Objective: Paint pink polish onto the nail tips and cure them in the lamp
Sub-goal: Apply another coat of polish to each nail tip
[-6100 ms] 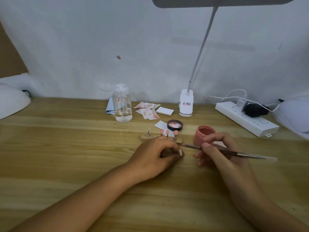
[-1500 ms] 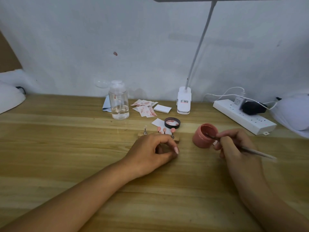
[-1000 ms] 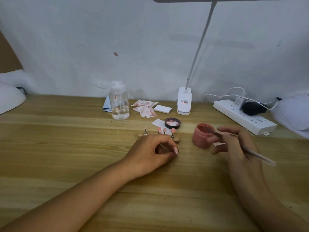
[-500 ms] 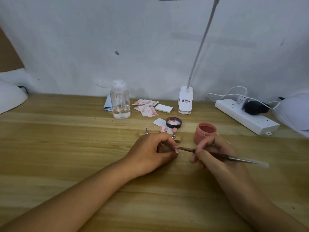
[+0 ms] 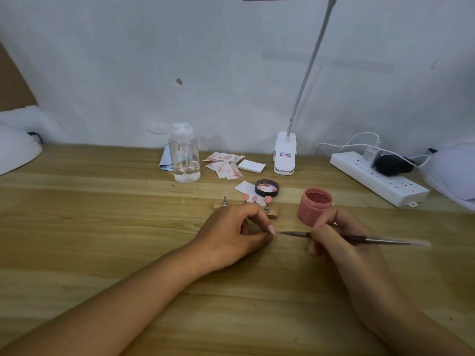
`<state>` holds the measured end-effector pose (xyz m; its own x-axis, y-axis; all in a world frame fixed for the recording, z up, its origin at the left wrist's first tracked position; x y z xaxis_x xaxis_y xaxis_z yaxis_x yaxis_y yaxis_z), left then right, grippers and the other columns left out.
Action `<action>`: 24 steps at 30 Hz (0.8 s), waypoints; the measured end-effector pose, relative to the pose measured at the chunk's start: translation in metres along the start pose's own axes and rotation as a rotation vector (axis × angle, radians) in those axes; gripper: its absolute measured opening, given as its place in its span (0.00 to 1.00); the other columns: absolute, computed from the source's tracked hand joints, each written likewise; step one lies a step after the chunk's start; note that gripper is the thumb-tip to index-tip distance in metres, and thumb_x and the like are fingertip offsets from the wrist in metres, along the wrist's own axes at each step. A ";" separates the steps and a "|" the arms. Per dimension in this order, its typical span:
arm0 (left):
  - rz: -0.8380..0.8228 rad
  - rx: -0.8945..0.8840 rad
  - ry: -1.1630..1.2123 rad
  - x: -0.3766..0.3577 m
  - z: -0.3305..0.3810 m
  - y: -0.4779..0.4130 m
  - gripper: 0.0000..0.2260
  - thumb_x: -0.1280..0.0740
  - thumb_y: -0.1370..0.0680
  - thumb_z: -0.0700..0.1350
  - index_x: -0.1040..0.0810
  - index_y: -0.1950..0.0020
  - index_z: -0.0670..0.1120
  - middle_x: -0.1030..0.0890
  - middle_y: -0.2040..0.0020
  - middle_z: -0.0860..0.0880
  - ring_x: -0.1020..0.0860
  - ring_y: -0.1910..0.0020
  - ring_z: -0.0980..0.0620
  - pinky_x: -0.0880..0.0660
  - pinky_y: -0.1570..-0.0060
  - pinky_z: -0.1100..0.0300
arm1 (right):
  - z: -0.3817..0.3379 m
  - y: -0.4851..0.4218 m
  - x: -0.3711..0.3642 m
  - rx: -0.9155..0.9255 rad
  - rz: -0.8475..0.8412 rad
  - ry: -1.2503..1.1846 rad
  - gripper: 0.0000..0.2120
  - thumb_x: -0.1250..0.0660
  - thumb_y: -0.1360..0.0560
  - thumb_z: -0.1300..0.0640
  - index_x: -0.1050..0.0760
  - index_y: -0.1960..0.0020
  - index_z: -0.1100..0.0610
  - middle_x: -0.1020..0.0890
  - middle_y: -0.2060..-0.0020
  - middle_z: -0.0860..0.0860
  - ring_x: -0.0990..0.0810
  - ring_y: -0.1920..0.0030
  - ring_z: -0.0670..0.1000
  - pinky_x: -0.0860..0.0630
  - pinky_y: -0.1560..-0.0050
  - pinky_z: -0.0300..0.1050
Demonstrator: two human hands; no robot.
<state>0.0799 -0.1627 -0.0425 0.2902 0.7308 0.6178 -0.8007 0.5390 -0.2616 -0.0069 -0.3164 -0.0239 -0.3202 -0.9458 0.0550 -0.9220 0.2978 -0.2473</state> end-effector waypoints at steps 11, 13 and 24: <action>0.018 -0.039 -0.046 0.002 0.005 0.003 0.04 0.25 0.27 0.47 0.19 0.57 0.53 0.19 0.58 0.58 0.28 0.71 0.60 0.35 0.68 0.68 | 0.007 -0.001 0.010 -0.035 0.114 -0.101 0.07 0.38 0.24 0.66 0.29 0.61 0.59 0.26 0.76 0.53 0.29 0.68 0.52 0.32 0.62 0.46; 0.024 -0.069 -0.075 0.002 0.008 0.003 0.05 0.25 0.27 0.47 0.20 0.58 0.54 0.19 0.57 0.58 0.27 0.69 0.60 0.34 0.68 0.68 | 0.005 -0.002 0.008 -0.023 0.081 -0.163 0.06 0.37 0.23 0.65 0.28 0.59 0.60 0.23 0.74 0.54 0.28 0.69 0.52 0.29 0.65 0.41; 0.054 -0.147 -0.213 0.003 0.015 0.007 0.07 0.27 0.28 0.45 0.23 0.58 0.55 0.22 0.57 0.59 0.26 0.65 0.60 0.34 0.63 0.67 | 0.003 -0.002 0.000 -0.014 0.002 -0.018 0.05 0.36 0.28 0.71 0.30 0.61 0.67 0.19 0.73 0.56 0.26 0.73 0.47 0.28 0.71 0.34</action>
<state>0.0679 -0.1627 -0.0312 0.1198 0.6638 0.7383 -0.7225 0.5683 -0.3937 -0.0042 -0.3178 -0.0267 -0.3180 -0.9474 0.0367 -0.9244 0.3012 -0.2341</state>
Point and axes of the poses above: each hand's wrist, its own y-axis away from the middle knuckle, its own x-axis out of the back of the hand, z = x × y, the point moved 7 cm from there along -y, towards the middle knuckle
